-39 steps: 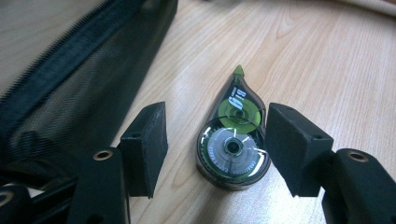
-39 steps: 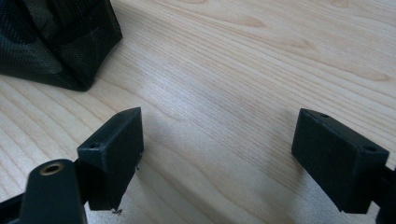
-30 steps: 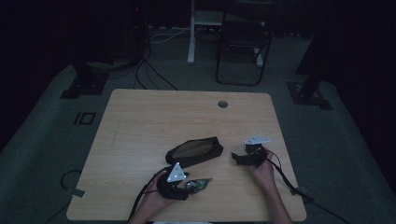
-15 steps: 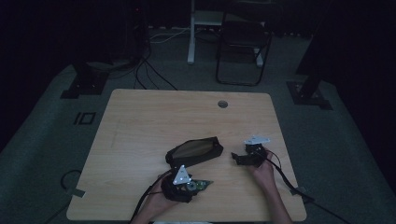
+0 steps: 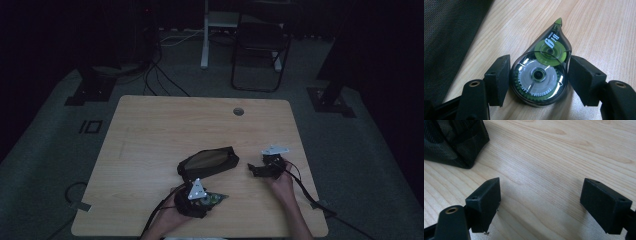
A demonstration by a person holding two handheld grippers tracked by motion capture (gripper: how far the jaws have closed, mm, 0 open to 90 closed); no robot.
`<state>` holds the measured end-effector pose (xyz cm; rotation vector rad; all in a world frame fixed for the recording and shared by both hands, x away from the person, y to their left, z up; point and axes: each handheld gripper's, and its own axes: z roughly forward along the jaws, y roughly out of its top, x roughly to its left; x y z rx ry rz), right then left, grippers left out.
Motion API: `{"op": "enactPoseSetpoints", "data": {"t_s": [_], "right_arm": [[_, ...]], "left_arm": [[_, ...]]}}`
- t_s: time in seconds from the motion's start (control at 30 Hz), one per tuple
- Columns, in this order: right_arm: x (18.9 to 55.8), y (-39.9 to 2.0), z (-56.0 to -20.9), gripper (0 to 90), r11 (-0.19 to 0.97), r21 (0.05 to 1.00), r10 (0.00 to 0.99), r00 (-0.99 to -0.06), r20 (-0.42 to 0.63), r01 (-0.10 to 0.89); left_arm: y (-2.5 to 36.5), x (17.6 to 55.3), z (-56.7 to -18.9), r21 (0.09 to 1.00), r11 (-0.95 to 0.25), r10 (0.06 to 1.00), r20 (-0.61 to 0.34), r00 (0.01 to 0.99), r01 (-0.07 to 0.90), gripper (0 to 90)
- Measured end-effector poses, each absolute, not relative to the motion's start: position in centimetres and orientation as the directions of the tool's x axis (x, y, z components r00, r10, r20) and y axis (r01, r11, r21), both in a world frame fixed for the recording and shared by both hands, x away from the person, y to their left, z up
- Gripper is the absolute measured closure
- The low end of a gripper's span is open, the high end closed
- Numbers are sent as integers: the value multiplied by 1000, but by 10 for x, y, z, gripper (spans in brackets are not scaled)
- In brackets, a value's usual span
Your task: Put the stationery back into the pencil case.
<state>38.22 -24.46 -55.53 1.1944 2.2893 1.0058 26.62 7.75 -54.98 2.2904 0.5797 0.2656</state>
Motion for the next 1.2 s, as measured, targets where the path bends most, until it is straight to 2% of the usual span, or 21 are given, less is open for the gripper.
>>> {"op": "enactPoseSetpoints", "data": {"t_s": [0.17,1.2], "right_arm": [[382,-245,-555,166,387,735,819,-573,3,557],[382,-245,-555,167,387,735,819,-573,3,557]], "left_arm": [[79,267,-549,712,-623,480,20,877,325,404],[78,265,-548,714,-627,476,34,879,312,414]]}}
